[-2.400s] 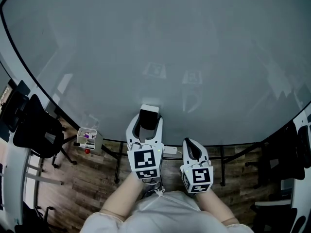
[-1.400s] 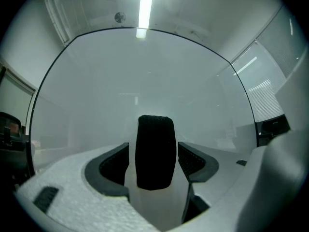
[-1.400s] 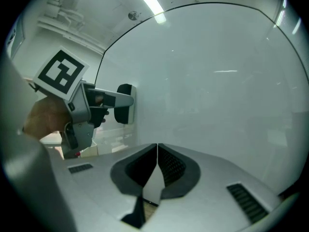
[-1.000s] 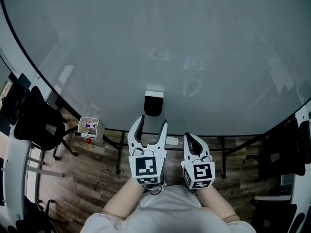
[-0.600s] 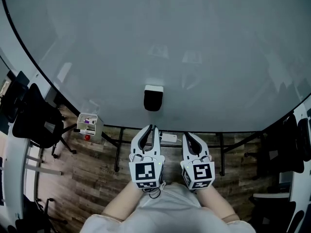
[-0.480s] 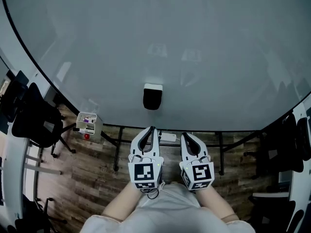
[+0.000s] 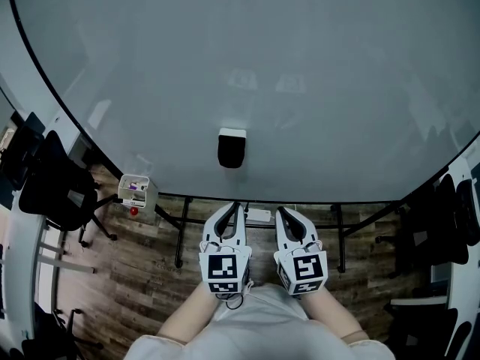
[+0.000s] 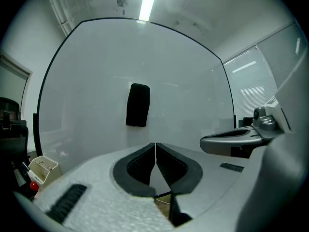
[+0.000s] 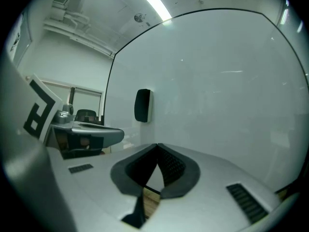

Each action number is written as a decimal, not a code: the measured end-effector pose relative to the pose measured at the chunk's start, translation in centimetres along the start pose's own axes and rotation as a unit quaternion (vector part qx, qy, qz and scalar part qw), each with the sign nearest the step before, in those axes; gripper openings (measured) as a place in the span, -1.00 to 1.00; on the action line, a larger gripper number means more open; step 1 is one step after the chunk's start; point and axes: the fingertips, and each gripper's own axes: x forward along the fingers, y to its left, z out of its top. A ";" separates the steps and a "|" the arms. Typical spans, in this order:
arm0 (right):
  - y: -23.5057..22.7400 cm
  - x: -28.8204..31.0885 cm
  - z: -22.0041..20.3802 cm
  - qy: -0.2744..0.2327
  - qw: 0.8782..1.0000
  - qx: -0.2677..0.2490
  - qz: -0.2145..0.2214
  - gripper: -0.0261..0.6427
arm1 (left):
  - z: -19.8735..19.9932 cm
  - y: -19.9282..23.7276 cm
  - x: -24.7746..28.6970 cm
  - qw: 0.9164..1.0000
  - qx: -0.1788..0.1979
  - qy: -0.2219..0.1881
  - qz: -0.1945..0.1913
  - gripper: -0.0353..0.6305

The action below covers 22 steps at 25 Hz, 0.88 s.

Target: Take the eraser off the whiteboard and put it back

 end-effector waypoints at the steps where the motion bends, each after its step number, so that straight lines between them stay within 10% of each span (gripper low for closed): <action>1: 0.0 0.0 0.0 0.001 1.000 0.000 0.000 -0.84 | 0.1 -0.1 0.0 1.000 0.002 0.000 -0.001 -0.82; 22: 0.3 0.3 0.2 0.007 1.000 0.003 0.001 -0.84 | 0.3 -1.4 0.3 1.000 0.018 0.003 -0.019 -0.82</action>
